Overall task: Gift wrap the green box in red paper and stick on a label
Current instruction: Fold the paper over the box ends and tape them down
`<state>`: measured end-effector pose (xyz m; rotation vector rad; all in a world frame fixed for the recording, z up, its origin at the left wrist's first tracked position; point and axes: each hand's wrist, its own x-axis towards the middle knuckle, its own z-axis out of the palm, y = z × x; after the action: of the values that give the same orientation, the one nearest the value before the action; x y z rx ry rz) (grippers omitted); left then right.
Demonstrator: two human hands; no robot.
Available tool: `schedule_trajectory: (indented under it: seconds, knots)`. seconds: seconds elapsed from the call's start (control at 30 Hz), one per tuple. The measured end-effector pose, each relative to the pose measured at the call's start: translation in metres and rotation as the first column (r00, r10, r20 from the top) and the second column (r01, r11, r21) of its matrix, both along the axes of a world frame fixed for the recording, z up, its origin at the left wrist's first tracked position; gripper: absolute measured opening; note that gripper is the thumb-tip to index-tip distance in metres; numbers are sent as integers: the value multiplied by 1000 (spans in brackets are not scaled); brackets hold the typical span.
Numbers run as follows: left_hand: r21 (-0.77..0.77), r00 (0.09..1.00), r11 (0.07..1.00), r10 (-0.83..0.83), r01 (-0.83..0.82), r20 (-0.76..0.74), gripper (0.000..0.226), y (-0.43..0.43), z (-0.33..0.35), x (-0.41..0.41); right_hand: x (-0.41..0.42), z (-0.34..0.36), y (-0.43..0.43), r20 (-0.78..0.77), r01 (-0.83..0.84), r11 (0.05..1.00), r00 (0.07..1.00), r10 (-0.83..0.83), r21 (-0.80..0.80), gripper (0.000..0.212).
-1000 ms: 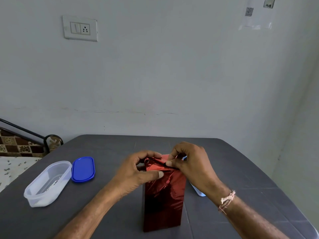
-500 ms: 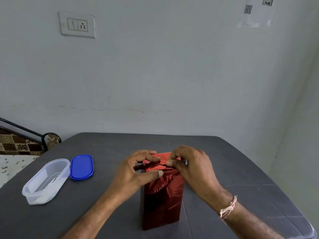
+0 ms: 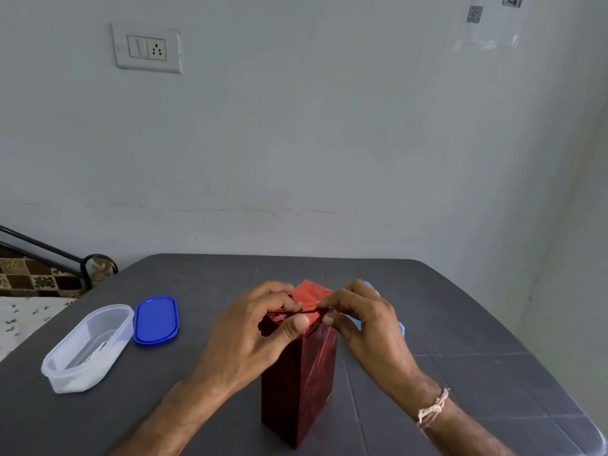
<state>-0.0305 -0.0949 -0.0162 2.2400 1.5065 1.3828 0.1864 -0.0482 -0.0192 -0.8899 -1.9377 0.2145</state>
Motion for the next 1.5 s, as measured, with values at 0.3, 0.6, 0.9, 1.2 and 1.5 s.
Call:
schedule_trajectory:
  seconds: [0.3, 0.6, 0.9, 1.2, 1.5]
  knots:
    - [-181, 998, 982, -62, 59, -7, 10, 42, 36, -11, -13, 9, 6, -54, 23, 996, 998, -27, -81, 38]
    - [-437, 965, 884, -52, 164, 256, 25, 52, 30, -4, -22, 19, 18, -91, 71, 967, 991, -95, -244, 22]
    - [-480, 769, 791, 19, 380, 639, 29, 44, 18, 13, -19, 20, 27, -247, -22, 868, 962, -117, -497, 8]
    - [-528, 808, 784, 58, 326, 586, 25, 40, 25, 15, 14, 21, 44, -461, -235, 716, 877, -134, -657, 19]
    - [-539, 823, 782, 59, 314, 565, 24, 36, 27, 16, 98, -29, 103, 18, 287, 569, 902, -431, -771, 34]
